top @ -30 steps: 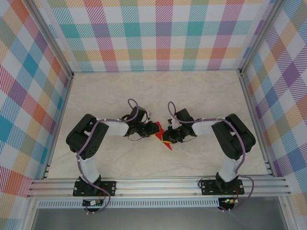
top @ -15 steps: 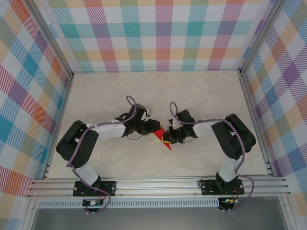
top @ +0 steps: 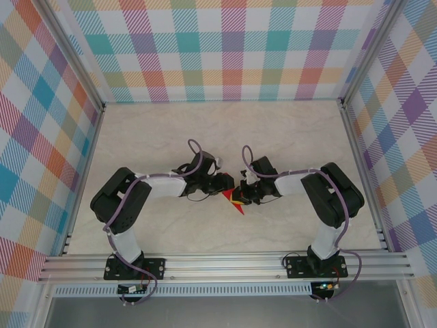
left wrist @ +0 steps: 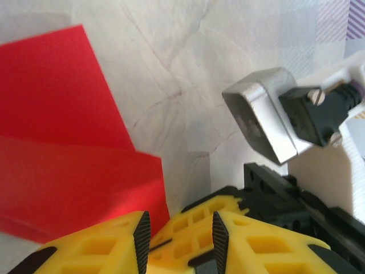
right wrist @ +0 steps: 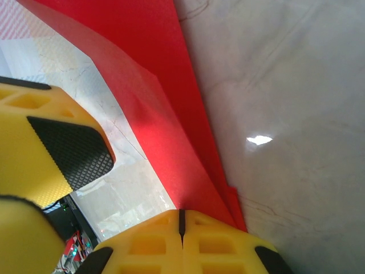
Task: Fold a paper plane with a square sheet of paper (pick it up from the middle)
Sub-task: Fold the wing for the fifth time at the center of the table.
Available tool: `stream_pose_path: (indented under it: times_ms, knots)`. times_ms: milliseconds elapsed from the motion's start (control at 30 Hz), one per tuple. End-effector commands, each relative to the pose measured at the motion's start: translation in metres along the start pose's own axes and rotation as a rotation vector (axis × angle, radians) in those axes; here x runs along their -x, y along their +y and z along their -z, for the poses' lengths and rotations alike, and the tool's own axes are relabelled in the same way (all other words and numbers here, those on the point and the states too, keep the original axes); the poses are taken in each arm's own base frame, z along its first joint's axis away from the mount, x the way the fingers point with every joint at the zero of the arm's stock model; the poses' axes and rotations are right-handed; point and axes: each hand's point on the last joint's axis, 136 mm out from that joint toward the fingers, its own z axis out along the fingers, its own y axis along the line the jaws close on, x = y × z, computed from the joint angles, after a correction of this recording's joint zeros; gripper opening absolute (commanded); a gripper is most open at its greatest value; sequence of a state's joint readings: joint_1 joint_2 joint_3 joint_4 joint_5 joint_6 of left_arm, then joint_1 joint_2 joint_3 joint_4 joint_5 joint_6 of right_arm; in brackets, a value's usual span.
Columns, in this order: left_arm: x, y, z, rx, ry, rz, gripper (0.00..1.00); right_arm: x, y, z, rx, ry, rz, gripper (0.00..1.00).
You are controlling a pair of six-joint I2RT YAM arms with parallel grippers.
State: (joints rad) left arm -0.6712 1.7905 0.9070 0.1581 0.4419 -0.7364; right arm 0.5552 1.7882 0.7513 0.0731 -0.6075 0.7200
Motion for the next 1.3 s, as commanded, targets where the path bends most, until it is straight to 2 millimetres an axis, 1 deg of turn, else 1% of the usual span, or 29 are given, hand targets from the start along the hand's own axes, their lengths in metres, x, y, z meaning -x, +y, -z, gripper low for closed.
stream_pose_path:
  times_ms: [0, 133, 233, 400, 567, 933, 1100, 1267]
  knots:
    - [0.007, 0.005, -0.01, 0.039, -0.021, -0.002, 0.36, -0.024, -0.041, -0.009, -0.119, 0.06, -0.107, 0.05]
    - [0.009, 0.024, -0.017, 0.108, -0.034, 0.011, 0.33, -0.025, -0.043, -0.009, -0.124, 0.06, -0.109, 0.05]
    - [0.011, 0.041, -0.016, 0.18, -0.055, 0.02, 0.3, -0.027, -0.047, -0.01, -0.131, 0.065, -0.115, 0.04]
    - [0.019, 0.059, -0.009, 0.246, -0.084, 0.044, 0.28, -0.03, -0.053, -0.011, -0.146, 0.069, -0.125, 0.04]
    - [0.028, 0.074, 0.004, 0.303, -0.117, 0.072, 0.27, -0.033, -0.055, -0.01, -0.148, 0.073, -0.128, 0.04]
    - [0.052, 0.094, 0.021, 0.376, -0.154, 0.134, 0.28, -0.033, -0.044, -0.007, -0.114, 0.075, -0.108, 0.04]
    - [0.057, 0.105, 0.025, 0.417, -0.155, 0.165, 0.28, -0.035, -0.04, -0.007, -0.097, 0.082, -0.099, 0.04]
    - [0.062, 0.113, 0.037, 0.455, -0.164, 0.183, 0.28, -0.036, -0.039, -0.007, -0.087, 0.089, -0.096, 0.04]
